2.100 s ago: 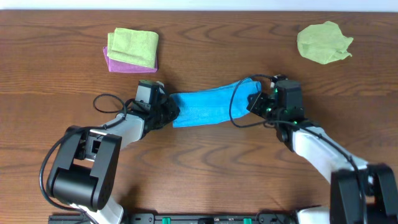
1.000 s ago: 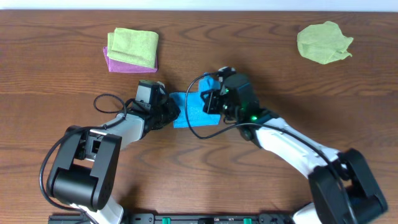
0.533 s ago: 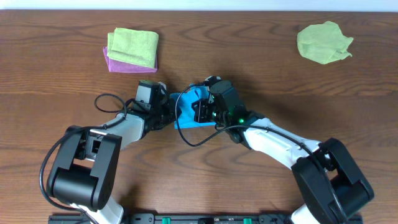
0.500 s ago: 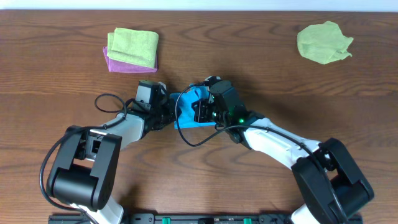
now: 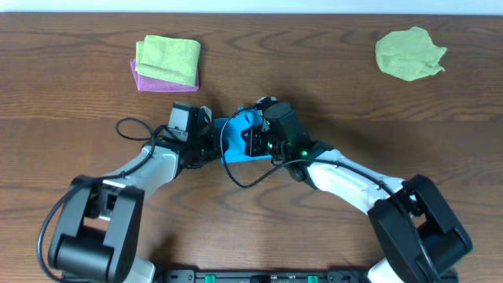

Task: Fold the cloth
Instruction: 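Fold the strip's right end leftward toward the left gripper with the right gripper, then press the folded end down and release, withdrawing the right gripper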

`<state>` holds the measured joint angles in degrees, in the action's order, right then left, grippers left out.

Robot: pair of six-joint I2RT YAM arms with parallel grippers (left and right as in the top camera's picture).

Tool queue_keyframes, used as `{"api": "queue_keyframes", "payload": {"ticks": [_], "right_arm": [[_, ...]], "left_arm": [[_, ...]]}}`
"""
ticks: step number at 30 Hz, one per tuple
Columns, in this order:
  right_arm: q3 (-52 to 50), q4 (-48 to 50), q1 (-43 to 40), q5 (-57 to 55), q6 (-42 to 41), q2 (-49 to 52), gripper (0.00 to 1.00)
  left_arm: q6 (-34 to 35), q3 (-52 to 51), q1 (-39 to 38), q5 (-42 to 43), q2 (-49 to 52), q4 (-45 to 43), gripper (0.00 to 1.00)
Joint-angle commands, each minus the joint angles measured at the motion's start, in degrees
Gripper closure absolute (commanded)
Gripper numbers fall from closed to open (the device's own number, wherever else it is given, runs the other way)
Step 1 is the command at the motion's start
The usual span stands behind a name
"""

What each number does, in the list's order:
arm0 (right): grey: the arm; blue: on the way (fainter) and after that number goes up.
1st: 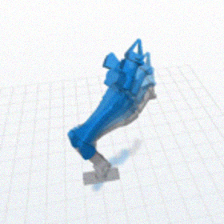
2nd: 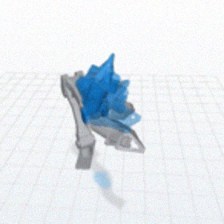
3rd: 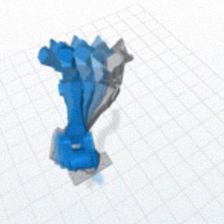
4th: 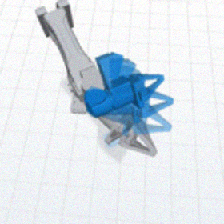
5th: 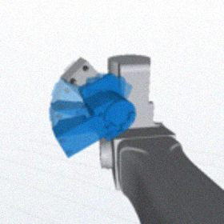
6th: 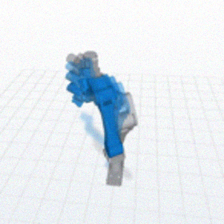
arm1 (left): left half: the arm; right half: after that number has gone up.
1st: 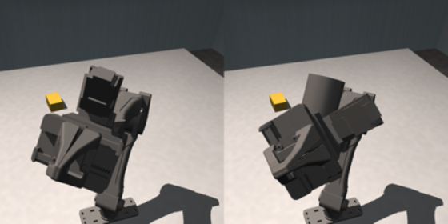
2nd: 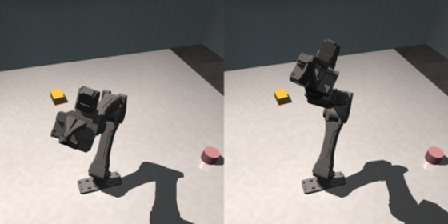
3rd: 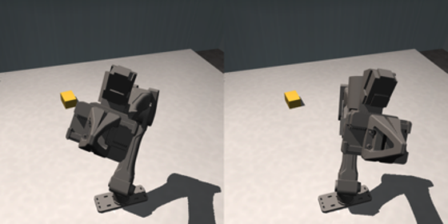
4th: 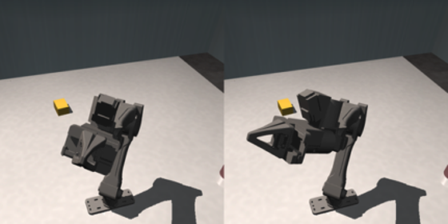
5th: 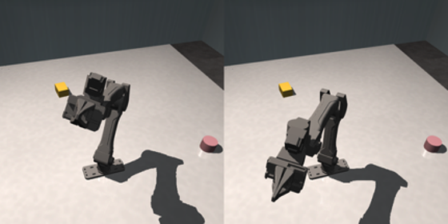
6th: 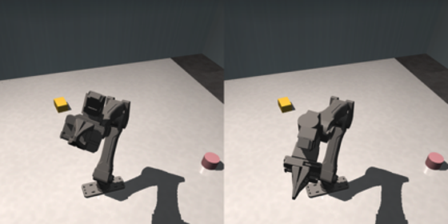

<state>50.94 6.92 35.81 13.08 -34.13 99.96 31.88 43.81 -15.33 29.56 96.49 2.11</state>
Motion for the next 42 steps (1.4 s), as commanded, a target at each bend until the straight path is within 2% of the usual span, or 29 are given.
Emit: {"api": "queue_keyframes", "payload": {"ticks": [1, 9, 11, 15, 16, 32, 42], "right_arm": [[1.42, -0.09, 1.38, 0.46, 2.12, 0.57, 0.99], [1.42, -0.28, 1.88, 0.31, 4.46, 0.57, 0.98], [1.42, -0.28, 1.88, -0.07, 4.48, 0.57, 0.91], [1.42, -0.07, 1.90, -0.20, 4.46, 0.57, 0.67], [1.42, -0.04, 1.95, -0.13, 4.46, 0.57, 0.64], [1.49, 0.74, 2.73, 9.03, 2.84, 0.57, 0.55], [1.57, 2.03, 3.26, 9.88, 0.74, 0.57, 0.54]], "left_arm": [[-3.26, 0.74, 0.26, -1.64, -3.41, 2.10, 0.94], [-6.51, 0.74, 3.30, -9.53, -11.17, 9.01, 0.94], [-6.67, 0.74, 4.22, -9.90, -12.22, 10.25, 0.94], [-6.67, 0.74, 5.86, -10.12, -13.40, 11.80, 0.94], [-6.67, 0.74, 6.25, -10.10, -13.53, 11.82, 0.95], [-6.60, 0.74, 7.91, -10.08, -13.79, 11.78, 0.94], [-6.36, 0.94, 7.91, -10.03, -13.79, 11.52, 0.94]]}}
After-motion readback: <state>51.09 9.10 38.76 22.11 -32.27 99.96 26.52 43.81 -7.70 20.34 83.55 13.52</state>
